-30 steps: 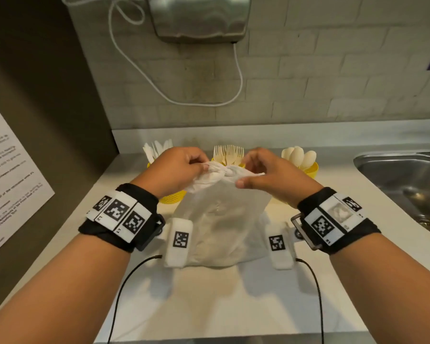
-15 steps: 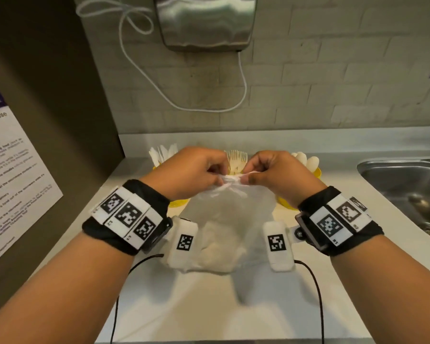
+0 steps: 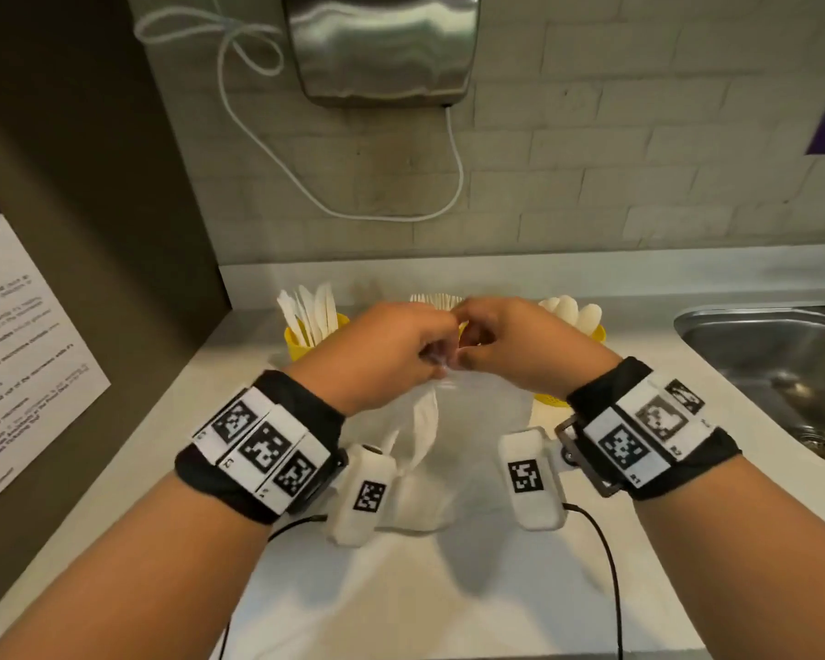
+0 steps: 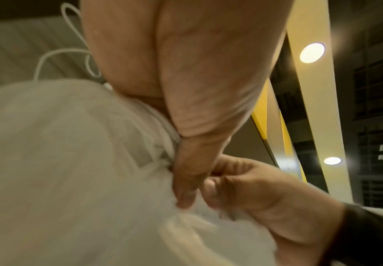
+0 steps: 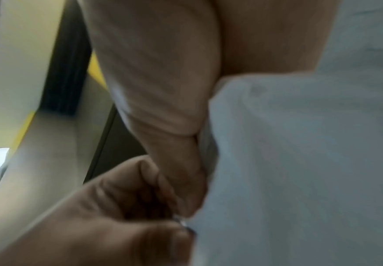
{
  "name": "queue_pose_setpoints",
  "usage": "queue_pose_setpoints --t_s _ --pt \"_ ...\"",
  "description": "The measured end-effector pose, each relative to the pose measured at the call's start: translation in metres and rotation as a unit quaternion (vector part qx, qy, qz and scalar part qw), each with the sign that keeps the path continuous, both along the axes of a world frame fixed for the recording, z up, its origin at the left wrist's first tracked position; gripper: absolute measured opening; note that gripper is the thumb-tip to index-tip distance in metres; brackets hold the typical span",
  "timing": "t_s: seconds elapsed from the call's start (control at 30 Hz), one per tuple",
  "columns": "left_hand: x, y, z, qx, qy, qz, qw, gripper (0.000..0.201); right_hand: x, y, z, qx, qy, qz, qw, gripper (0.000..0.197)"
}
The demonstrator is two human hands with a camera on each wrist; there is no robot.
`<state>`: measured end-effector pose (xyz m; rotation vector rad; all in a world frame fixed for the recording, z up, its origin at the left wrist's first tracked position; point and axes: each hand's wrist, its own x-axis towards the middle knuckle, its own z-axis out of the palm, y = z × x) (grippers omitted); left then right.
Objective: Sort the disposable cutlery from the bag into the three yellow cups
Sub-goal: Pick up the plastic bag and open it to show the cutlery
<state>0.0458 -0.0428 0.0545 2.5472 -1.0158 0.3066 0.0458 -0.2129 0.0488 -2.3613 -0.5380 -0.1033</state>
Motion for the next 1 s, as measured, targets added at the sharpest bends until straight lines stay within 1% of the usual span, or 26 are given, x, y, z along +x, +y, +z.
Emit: queue_pose_setpoints --t_s 0.03,0.07,0.13,0.23,0.3,0.33,0.37,0.4,0.43,0.47,0.5,0.53,0.57,0.6,0.67,0.73,0.77,0.83,0.9,1.0 --pt "0.003 0.004 0.000 -0.014 -0.011 0.010 1.000 0.011 0.001 -0.001 0.000 -0.034 -0.015 -0.009 0.999 0.014" --pt "0.006 0.010 0.000 -0.029 -0.017 0.024 0.999 0.010 0.002 -0.005 0.000 -0.034 -0.025 -0.028 0.999 0.011" --pt "0.008 0.025 0.003 -0.061 -0.028 0.062 0.996 0.014 0.006 -0.019 -0.003 0.033 -0.018 -0.080 0.996 0.010" --pt "0.009 0.043 0.006 -0.111 -0.071 0.124 0.984 0.026 0.010 -0.036 -0.007 0.163 -0.010 -0.155 0.974 0.017" --pt "0.009 0.046 0.007 -0.136 -0.103 0.147 0.974 0.030 0.011 -0.037 -0.007 0.188 -0.030 -0.186 0.964 0.015" --pt "0.009 0.045 0.008 -0.151 -0.112 0.148 0.971 0.031 0.011 -0.034 -0.005 0.210 -0.030 -0.177 0.961 0.013" --pt "0.008 0.040 0.009 -0.168 -0.114 0.137 0.969 0.032 0.011 -0.030 -0.002 0.241 -0.017 -0.148 0.959 0.011" --pt "0.007 0.034 0.011 -0.187 -0.107 0.116 0.970 0.033 0.010 -0.024 0.002 0.268 0.009 -0.105 0.957 0.018" --pt "0.006 0.025 0.014 -0.205 -0.094 0.090 0.970 0.035 0.010 -0.017 0.007 0.269 0.037 -0.063 0.960 0.031" --pt "0.005 0.016 0.017 -0.219 -0.076 0.068 0.970 0.038 0.009 -0.010 0.013 0.225 0.053 -0.032 0.972 0.043" --pt "0.003 0.009 0.022 -0.228 -0.056 0.053 0.971 0.040 0.008 -0.003 0.020 0.152 0.046 -0.021 0.987 0.048" --pt "0.002 0.005 0.026 -0.233 -0.040 0.043 0.971 0.043 0.007 0.001 0.027 0.086 0.023 -0.031 0.996 0.046" --pt "0.002 0.005 0.030 -0.232 -0.025 0.036 0.972 0.045 0.008 0.002 0.034 0.041 -0.011 -0.055 0.998 0.037" --pt "0.003 0.010 0.033 -0.226 -0.008 0.034 0.973 0.048 0.009 -0.001 0.039 0.020 -0.034 -0.082 0.996 0.027" --pt "0.006 0.028 0.036 -0.206 0.034 0.045 0.977 0.052 0.014 -0.016 0.042 0.028 -0.052 -0.133 0.989 0.015" --pt "0.007 0.043 0.037 -0.202 0.075 0.071 0.974 0.045 0.017 -0.028 0.039 0.063 -0.042 -0.176 0.982 0.017" --pt "0.005 0.046 0.036 -0.197 0.092 0.084 0.973 0.039 0.017 -0.030 0.036 0.095 -0.032 -0.182 0.978 0.018" --pt "0.003 0.041 0.032 -0.135 0.110 0.110 0.979 0.034 0.017 -0.026 0.031 0.179 -0.016 -0.171 0.969 0.019" --pt "0.003 0.035 0.028 -0.041 0.096 0.138 0.985 0.035 0.021 -0.022 0.025 0.252 0.003 -0.157 0.955 0.027" --pt "0.006 0.037 0.023 0.010 0.074 0.136 0.988 0.016 0.024 -0.028 0.019 0.320 0.013 -0.123 0.939 0.028"
